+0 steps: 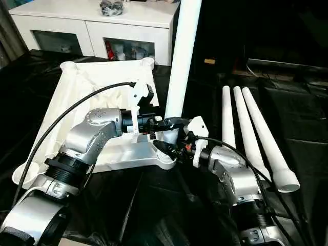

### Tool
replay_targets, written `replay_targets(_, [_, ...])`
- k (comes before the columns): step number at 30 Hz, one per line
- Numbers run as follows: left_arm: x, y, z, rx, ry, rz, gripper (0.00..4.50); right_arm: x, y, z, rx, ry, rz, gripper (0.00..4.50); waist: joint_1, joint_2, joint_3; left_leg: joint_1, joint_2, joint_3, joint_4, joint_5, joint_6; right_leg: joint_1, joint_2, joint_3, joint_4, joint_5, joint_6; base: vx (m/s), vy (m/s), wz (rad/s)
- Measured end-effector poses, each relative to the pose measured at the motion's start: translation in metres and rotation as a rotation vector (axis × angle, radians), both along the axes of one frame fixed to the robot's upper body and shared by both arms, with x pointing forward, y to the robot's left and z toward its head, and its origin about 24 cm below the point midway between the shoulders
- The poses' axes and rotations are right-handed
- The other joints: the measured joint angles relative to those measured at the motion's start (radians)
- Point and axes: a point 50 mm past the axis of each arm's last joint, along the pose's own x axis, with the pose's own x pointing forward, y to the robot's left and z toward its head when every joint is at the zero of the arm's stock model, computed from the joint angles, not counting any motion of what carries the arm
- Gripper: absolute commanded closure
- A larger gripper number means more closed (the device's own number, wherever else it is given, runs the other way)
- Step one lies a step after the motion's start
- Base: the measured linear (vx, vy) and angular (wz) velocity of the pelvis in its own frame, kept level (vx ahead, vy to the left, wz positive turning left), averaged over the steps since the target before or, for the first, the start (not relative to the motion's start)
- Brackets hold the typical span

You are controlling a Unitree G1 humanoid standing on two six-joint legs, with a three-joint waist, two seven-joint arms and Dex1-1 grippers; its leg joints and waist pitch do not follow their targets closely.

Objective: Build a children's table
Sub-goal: Insert table leg to table base

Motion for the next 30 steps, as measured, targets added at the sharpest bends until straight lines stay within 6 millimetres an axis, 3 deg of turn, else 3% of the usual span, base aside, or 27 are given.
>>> replay_targets(8, [-0.0001,0.0001,0.0001,0.001,0.002,0.000,2.62,-0.0001,0.0003,-0.0002,-0.004,-0.002,0.002,2.52,0.000,0.000,0.000,0.000,0.000,0.000,-0.001,0.000,0.000,0.000,0.000,0.000,0.000,-0.003,0.005,0.000,0.000,0.00])
replay_targets(9, [-0.0001,0.0001,0.0002,0.001,0.002,0.000,2.62,-0.0001,0.0003,-0.0002,-0.004,-0.002,0.002,2.18,0.000,0.000,0.000,0.000,0.000,0.000,-0.001,0.000,0.000,0.000,0.000,0.000,0.000,-0.003,0.005,0.000,0.000,0.00])
replay_targets(11, [-0.0001,0.0006,0.0003,0.004,0.002,0.000,2.62,0.0003,0.0009,-0.0009,-0.001,0.004,0.005,1.97,-0.001,0.000,0.000,0.000,0.000,0.000,-0.001,0.000,0.000,0.000,0.000,0.000,0.000,-0.003,0.005,0.000,0.000,0.00])
replay_targets(18, [-0.0006,0.0011,0.0009,0.010,-0.003,-0.006,2.62,0.0016,0.0047,-0.0055,-0.006,0.029,0.001,1.58,-0.002,0.000,0.000,0.000,0.000,0.000,-0.002,0.000,0.000,-0.001,0.000,0.000,-0.001,-0.003,0.005,0.000,0.000,0.00])
replay_targets(20, [-0.0007,0.0010,0.0011,0.010,-0.003,-0.007,2.62,0.0020,0.0045,-0.0058,-0.009,0.035,0.009,1.58,-0.002,0.000,0.000,0.000,0.000,0.000,-0.002,0.000,0.000,-0.001,0.000,0.000,-0.001,-0.003,0.005,0.000,0.000,0.00])
replay_targets(23, [-0.0009,0.0010,0.0012,0.011,-0.003,-0.009,2.62,0.0021,0.0047,-0.0060,-0.010,0.043,0.013,1.95,-0.002,0.000,0.000,0.000,0.000,0.000,-0.002,0.000,0.000,-0.001,0.000,0.000,-0.001,-0.003,0.005,0.000,0.000,0.00])
replay_targets(30, [-0.0008,0.0019,0.0014,0.013,-0.002,-0.008,2.62,0.0030,0.0052,-0.0052,-0.007,0.047,0.019,2.04,-0.003,-0.001,0.000,0.000,0.000,0.000,-0.003,0.000,0.000,-0.001,0.000,0.000,-0.001,-0.003,0.005,0.000,0.000,0.00])
